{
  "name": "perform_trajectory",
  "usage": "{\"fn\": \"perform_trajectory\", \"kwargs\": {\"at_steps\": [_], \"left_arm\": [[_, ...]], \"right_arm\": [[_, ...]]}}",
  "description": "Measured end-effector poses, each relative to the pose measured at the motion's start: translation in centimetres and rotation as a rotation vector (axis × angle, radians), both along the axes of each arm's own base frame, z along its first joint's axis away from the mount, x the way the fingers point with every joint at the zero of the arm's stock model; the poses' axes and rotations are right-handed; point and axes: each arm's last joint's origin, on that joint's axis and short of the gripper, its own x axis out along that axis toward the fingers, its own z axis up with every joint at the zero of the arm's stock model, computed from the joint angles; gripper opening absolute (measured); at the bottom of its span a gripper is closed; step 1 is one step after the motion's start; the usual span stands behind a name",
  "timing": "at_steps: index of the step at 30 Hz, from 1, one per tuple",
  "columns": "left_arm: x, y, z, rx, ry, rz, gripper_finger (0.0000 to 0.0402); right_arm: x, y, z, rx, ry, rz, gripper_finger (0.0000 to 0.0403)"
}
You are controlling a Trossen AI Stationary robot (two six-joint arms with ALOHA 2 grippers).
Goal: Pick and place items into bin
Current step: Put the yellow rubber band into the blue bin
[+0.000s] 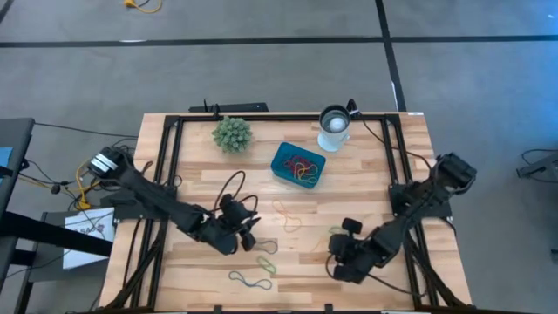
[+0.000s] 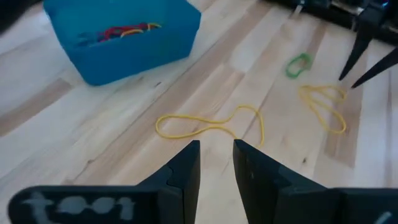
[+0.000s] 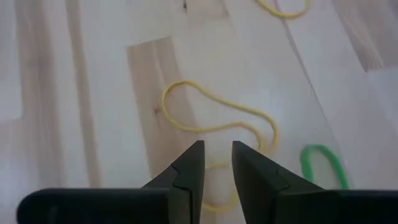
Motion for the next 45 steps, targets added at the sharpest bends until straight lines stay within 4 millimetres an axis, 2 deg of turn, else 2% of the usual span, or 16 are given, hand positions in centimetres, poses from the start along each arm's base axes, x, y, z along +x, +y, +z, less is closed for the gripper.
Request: {"fn": "perform_trajectory", "kwargs": {"at_steps": [10, 17, 24, 28, 32, 34, 40, 45], "left_arm": [[0.6, 0.6, -0.7, -0.045, 0.07, -0.072, 0.0084], [0.6, 0.6, -0.7, -0.012, 0.084, -0.093, 0.0084], [0.6, 0.6, -0.7, -0.002, 0.094, -0.096, 0.0084], [0.5, 0.6, -0.7, 0.002, 0.096, -0.093, 0.0084], [0.5, 0.7, -0.7, 0.004, 0.096, -0.09, 0.0084], [0.5, 0.7, -0.7, 0.004, 0.096, -0.09, 0.0084], [0.5, 0.7, -0.7, 0.005, 0.094, -0.088, 0.0084], [0.5, 0.7, -0.7, 0.007, 0.092, -0.084, 0.0084]], "right_arm": [[2.3, -3.2, -0.3, 0.044, 0.083, -0.122, 0.0075], [2.8, -3.5, -2.4, 0.021, 0.158, -0.128, 0.0075], [3.1, -3.8, -3.1, 0.0, 0.177, -0.146, 0.0074], [3.4, -4.2, -3.1, 0.01, 0.184, -0.161, 0.0054], [3.5, -4.5, -3.1, 0.01, 0.186, -0.17, 0.001], [3.5, -4.5, -3.2, 0.005, 0.182, -0.153, 0.0007], [4.4, -4.0, -1.5, -0.013, 0.132, -0.097, 0.0003], [5.6, -4.2, 2.4, -0.043, -0.008, -0.059, 0.0001]]}}
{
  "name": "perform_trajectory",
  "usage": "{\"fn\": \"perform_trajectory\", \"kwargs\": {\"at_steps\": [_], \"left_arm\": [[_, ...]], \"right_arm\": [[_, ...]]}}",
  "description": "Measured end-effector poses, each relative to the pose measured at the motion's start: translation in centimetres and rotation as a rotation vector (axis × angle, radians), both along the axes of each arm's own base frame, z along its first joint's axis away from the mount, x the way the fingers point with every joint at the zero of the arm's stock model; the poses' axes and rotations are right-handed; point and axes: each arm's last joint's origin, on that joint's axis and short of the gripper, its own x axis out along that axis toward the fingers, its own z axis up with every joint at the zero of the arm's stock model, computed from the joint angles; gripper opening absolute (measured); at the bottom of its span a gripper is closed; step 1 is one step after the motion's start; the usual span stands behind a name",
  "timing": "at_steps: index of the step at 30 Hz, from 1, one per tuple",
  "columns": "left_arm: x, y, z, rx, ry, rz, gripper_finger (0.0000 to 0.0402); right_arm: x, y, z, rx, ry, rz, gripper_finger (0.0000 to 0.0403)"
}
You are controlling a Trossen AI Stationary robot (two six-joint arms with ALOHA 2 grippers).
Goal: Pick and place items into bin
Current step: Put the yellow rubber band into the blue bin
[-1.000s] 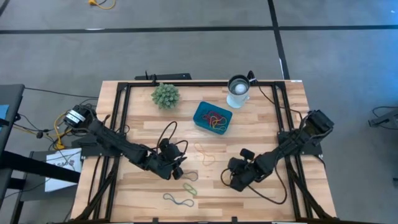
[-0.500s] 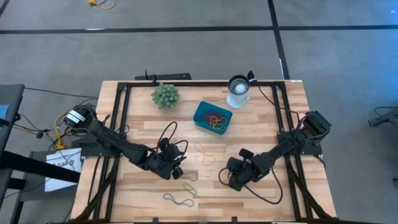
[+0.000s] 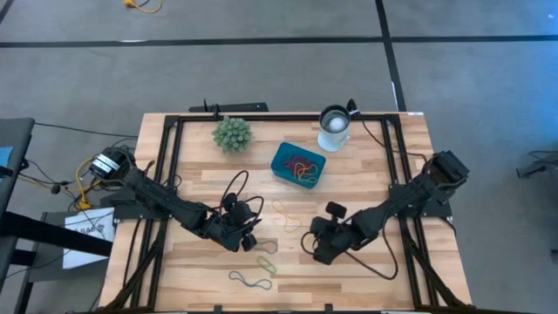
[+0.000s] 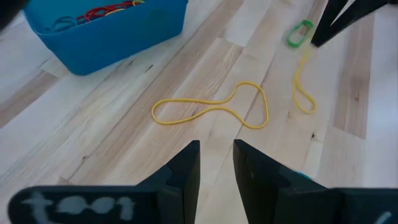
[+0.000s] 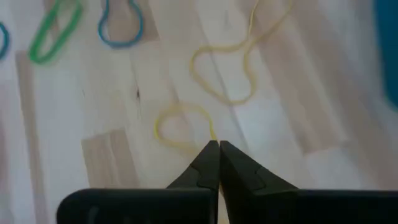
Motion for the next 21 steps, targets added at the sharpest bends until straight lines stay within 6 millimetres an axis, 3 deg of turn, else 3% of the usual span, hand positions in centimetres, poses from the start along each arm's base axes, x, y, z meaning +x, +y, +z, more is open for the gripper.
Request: {"fn": "perform_trajectory", "kwargs": {"at_steps": [10, 21], "left_arm": [[0.0, 0.0, 0.0, 0.003, 0.002, 0.001, 0.0084], [0.0, 0.0, 0.0, 0.01, 0.001, 0.006, 0.0084]], "right_arm": [[-0.3, -2.5, 4.8, -0.106, -0.135, -0.015, 0.0001], [-0.3, -10.3, 9.7, -0.255, -0.26, -0.172, 0.0]]}}
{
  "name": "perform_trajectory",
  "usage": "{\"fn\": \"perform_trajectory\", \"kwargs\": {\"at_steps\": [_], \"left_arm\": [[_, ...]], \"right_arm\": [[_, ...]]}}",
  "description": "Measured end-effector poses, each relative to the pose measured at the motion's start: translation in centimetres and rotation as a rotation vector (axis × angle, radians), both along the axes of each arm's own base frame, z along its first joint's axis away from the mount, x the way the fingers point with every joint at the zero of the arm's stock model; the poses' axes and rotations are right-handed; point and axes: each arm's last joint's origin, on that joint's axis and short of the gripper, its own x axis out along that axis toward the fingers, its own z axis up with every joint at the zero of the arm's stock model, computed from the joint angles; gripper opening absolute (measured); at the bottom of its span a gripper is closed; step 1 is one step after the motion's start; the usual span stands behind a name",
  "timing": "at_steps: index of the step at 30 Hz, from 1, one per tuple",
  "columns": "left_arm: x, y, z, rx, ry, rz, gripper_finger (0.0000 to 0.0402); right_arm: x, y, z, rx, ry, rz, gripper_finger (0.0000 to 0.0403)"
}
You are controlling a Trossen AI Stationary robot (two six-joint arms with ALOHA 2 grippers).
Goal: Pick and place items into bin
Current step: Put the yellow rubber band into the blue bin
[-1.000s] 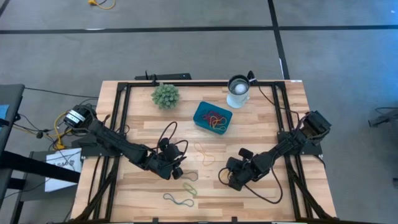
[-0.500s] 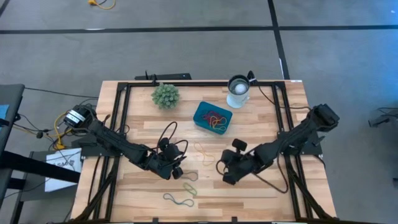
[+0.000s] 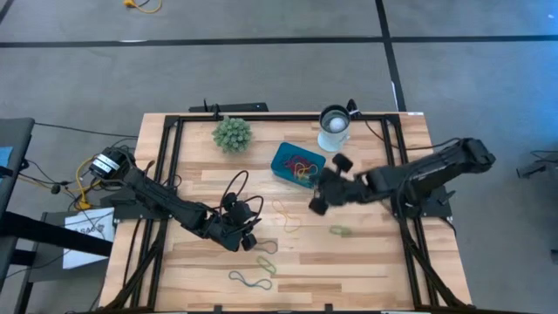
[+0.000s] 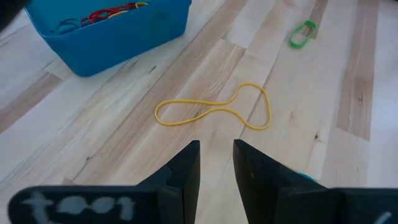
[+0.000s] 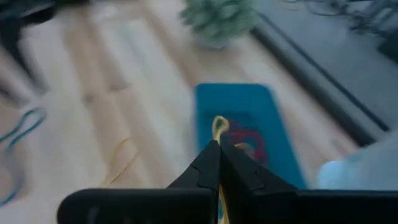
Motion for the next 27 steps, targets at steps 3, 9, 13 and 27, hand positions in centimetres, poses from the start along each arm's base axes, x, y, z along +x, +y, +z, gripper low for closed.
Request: {"fn": "perform_trajectory", "kwargs": {"at_steps": [3, 9, 13, 27], "left_arm": [[0.0, 0.0, 0.0, 0.003, 0.002, -0.003, 0.0084], [0.0, 0.0, 0.0, 0.006, 0.005, -0.003, 0.0084], [0.0, 0.0, 0.0, 0.008, 0.009, -0.003, 0.0084], [-0.2, 0.1, -0.2, 0.016, 0.024, -0.004, 0.0084]], "right_arm": [[-0.2, -2.0, 0.7, -0.016, -0.01, -0.048, 0.0], [0.2, -4.0, 0.5, -0.014, -0.004, -0.119, 0.0], [1.0, -4.3, -0.9, -0.022, 0.051, -0.13, 0.0], [4.0, -6.2, -7.6, -0.056, 0.297, -0.183, 0.0007]]}}
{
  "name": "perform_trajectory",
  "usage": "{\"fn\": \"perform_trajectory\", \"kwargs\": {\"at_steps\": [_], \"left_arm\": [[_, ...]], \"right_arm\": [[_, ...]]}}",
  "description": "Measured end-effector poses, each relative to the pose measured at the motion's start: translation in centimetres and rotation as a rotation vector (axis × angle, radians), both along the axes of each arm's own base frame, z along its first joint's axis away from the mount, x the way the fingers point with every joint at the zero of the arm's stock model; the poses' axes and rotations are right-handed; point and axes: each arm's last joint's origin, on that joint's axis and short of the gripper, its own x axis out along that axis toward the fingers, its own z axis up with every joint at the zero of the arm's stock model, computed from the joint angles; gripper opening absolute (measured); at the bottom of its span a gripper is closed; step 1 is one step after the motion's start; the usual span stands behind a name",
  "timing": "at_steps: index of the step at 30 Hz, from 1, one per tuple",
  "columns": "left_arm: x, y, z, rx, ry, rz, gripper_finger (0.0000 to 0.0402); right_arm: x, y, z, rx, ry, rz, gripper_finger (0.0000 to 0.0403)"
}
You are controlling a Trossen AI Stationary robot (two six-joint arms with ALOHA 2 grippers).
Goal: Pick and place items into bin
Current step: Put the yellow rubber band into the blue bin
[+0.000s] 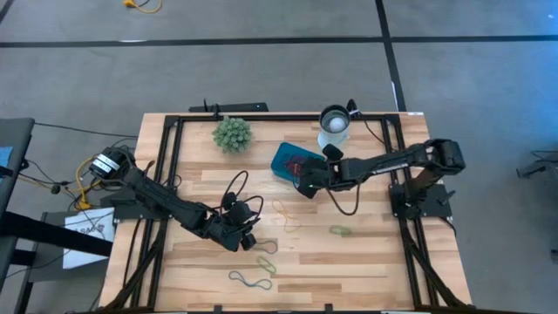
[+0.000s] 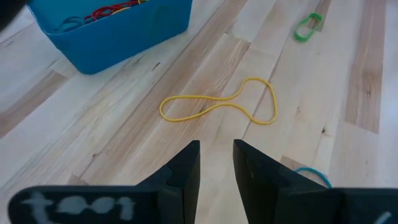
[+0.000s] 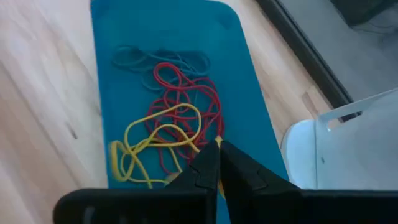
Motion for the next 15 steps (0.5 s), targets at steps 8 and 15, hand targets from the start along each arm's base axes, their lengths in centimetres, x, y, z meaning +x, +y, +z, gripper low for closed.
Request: {"fn": "perform_trajectory", "kwargs": {"at_steps": [8, 15], "left_arm": [[0.0, 0.0, 0.0, 0.008, 0.0, 0.006, 0.0084], [0.0, 0.0, 0.0, 0.008, 0.0, 0.006, 0.0084]], "right_arm": [[0.2, -0.9, -0.9, 0.005, 0.064, 0.016, 0.0061], [0.1, -1.2, -0.9, 0.004, 0.066, 0.009, 0.0101]]}}
